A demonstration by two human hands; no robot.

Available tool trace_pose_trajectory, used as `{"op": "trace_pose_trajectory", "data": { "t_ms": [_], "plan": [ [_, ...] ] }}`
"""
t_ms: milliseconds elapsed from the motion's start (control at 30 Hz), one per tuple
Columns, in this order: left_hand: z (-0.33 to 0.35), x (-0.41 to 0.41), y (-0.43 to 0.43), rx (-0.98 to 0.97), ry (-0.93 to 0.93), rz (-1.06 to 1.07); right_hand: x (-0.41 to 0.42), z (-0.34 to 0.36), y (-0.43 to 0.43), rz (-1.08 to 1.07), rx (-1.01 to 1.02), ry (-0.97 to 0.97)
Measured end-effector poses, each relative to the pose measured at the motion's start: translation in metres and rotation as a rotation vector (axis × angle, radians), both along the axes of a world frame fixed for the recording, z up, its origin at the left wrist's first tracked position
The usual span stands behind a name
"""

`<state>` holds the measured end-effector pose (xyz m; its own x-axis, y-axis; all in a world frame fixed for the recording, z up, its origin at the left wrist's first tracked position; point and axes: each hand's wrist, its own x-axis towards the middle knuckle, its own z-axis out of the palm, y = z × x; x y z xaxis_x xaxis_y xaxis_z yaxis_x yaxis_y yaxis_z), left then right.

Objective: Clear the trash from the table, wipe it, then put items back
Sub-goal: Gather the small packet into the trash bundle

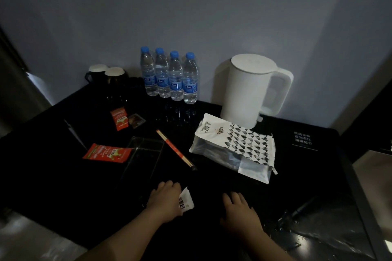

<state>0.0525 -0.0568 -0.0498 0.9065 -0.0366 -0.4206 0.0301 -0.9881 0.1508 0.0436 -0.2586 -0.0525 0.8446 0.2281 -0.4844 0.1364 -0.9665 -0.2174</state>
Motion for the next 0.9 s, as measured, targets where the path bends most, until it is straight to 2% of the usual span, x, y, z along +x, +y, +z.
{"op": "trace_pose_trajectory", "data": {
  "t_ms": [100,233,300,367,433,533,600,667,900],
  "plan": [
    [0.002,-0.003,-0.002,-0.05,-0.006,0.079,-0.001,0.001,-0.003,0.024,0.005,0.019],
    [0.004,-0.01,-0.006,-0.192,-0.08,0.286,-0.002,0.0,-0.012,0.027,0.057,0.053],
    [0.004,-0.014,-0.01,-0.303,-0.126,0.409,-0.002,0.002,-0.014,0.004,0.102,0.069],
    [0.005,-0.016,-0.017,-0.493,-0.147,0.551,-0.002,0.004,-0.013,-0.035,0.175,0.038],
    [0.011,-0.016,-0.028,-0.705,-0.134,0.687,-0.003,0.008,-0.01,-0.143,0.359,-0.003],
    [0.02,-0.015,-0.047,-0.948,-0.11,0.819,-0.001,0.015,-0.002,-0.457,0.786,0.087],
    [0.027,-0.018,-0.059,-1.01,-0.11,0.835,0.002,0.018,0.004,-0.579,1.011,0.137],
    [0.031,-0.021,-0.064,-1.038,-0.132,0.821,0.004,0.023,0.01,-0.628,1.149,0.202],
    [0.052,-0.02,-0.046,-0.933,-0.228,0.646,0.011,0.038,0.027,-0.641,1.14,0.125]
  ]
}}
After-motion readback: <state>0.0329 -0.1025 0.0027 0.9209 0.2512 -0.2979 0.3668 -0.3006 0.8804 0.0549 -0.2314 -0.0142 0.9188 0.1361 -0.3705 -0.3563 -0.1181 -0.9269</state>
